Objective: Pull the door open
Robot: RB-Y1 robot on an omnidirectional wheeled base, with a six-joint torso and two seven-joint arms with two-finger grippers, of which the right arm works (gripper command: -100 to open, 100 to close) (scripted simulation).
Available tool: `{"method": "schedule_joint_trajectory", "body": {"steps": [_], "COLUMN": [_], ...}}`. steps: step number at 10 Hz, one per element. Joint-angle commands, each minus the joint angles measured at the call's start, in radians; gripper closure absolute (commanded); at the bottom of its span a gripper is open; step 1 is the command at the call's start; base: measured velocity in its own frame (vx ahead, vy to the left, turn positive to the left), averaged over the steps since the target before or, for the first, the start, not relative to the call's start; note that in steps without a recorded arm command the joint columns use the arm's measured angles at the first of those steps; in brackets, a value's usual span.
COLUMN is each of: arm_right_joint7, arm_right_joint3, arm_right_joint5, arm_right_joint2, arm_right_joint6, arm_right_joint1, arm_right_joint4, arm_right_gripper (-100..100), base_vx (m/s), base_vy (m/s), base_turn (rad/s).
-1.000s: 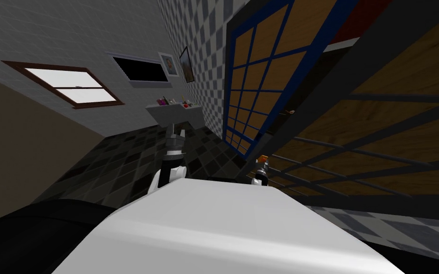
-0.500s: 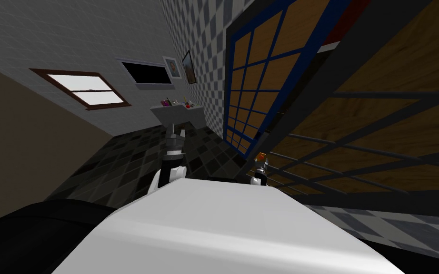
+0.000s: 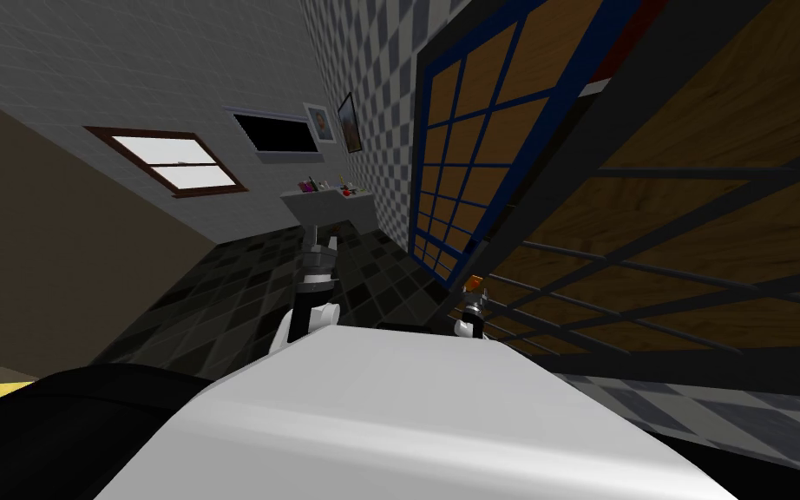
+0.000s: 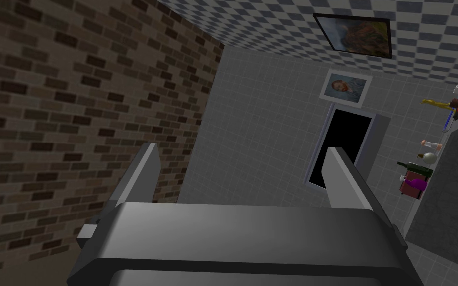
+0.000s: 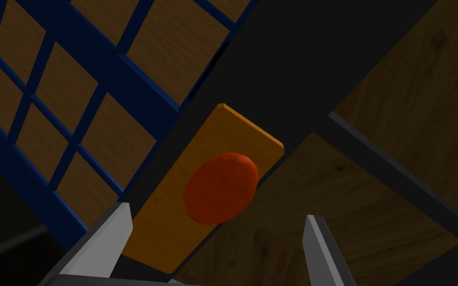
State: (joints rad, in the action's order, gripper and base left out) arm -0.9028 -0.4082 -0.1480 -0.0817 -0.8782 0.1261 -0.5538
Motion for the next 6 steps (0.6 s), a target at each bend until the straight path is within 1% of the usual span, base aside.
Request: {"method": "schedule_joint_trajectory", "body": {"steps": [1, 2, 3, 5, 6], "arm_right_joint7": [-0.05, -0.076, -0.091, -0.154, -0.168], "arm_right_joint3": [0.007, 0.014, 0.014, 0.026, 0.026], "arm_right_joint5": [-0.017, -0.031, -0.031, -0.058, -0.058], "arm_right_joint2": [0.002, 0.003, 0.003, 0.007, 0.007], "arm_right_joint6": [0.002, 0.001, 0.001, -0.001, -0.001], "arm_right_joint1": [0.008, 0.016, 0.016, 0.03, 0.03], "arm_right_joint4": [0.003, 0.007, 0.007, 0.017, 0.017], "arm_right_gripper": [-100, -100, -100, -100, -100], "base_vx": [-0.062, -0.084, -0.058, -0.071, -0.06], "base_vy": [-0.006, -0.014, -0.018, -0.021, -0.017], "base_turn": [0.051, 0.089, 0.026, 0.056, 0.032]}}
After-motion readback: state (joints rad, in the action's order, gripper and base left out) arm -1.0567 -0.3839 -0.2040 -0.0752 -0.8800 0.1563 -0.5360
